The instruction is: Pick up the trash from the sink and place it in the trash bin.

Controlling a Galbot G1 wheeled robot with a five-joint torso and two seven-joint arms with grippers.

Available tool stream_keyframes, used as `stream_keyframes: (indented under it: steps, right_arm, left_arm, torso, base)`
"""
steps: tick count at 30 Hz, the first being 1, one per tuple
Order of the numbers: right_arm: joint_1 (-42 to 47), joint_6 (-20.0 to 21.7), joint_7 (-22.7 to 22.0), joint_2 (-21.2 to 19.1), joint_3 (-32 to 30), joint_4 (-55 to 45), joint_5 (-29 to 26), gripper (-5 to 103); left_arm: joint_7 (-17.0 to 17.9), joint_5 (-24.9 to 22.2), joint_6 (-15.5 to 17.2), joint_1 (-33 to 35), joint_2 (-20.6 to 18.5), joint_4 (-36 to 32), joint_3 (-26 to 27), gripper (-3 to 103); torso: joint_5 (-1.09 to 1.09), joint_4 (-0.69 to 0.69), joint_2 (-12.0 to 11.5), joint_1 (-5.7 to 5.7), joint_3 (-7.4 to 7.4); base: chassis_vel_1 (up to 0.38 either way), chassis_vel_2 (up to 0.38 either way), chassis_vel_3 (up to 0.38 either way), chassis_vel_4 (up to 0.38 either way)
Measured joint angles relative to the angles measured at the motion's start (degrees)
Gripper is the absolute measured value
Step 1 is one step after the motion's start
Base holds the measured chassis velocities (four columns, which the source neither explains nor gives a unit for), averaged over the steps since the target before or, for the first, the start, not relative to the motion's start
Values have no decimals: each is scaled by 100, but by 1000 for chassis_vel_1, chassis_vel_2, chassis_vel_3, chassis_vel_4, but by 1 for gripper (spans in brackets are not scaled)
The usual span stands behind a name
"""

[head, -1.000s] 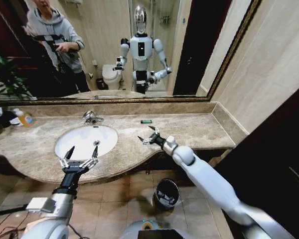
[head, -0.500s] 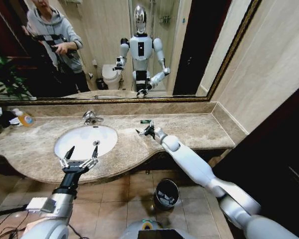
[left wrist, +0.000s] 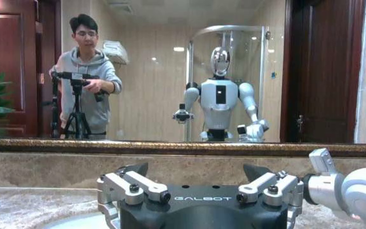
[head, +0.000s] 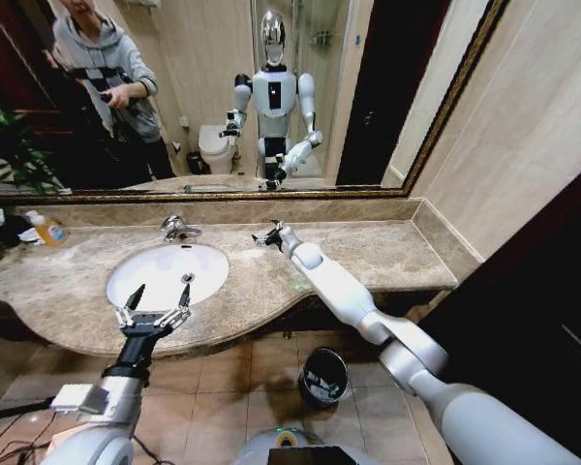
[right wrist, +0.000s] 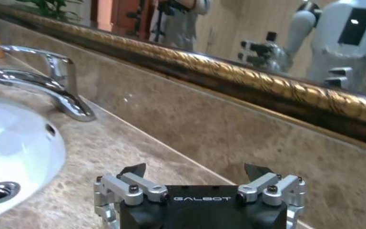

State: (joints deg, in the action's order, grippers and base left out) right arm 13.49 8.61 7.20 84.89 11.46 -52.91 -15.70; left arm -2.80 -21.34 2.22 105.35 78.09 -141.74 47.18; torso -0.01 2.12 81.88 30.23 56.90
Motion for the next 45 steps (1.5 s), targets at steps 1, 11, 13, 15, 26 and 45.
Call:
stream_keyframes:
  steps: [1,11,13,15,26,45]
  right_arm:
    - [29,36,-24,-28,-66,2,-21,100]
    - [320,254,-183,-349,-397,17,-447,100]
    - [314,255,-188,-336,-399,31,-481,100]
    - [270,262,-188,-307,-379,47,-522,100]
    - [119,272,-145,-137,-263,295,-517,96]
    - [172,241,12,-329,-249,292,-455,35]
  left_arm:
    - [0,0,0,0,0,0,0,100]
    - [0,0,0,0,0,0,0,100]
    - [0,0,0,0,0,0,0,100]
    - [0,0,0,0,0,0,0,100]
    - [0,0,0,0,0,0,0,100]
    - [0,0,0,0,0,0,0,100]
  torso:
    - [1,0,0,0,0]
    - [2,-1,1,0,0]
    - [2,-1,1,0,0]
    - [2,-1,1,0,0]
    - [1,0,1,0,0]
    - [2,0,1,-1,-1]
  base:
    - [0,0,0,0]
    - [0,0,0,0]
    - [0,0,0,0]
    - [0,0,0,0]
    - [0,0,0,0]
    - [0,0,0,0]
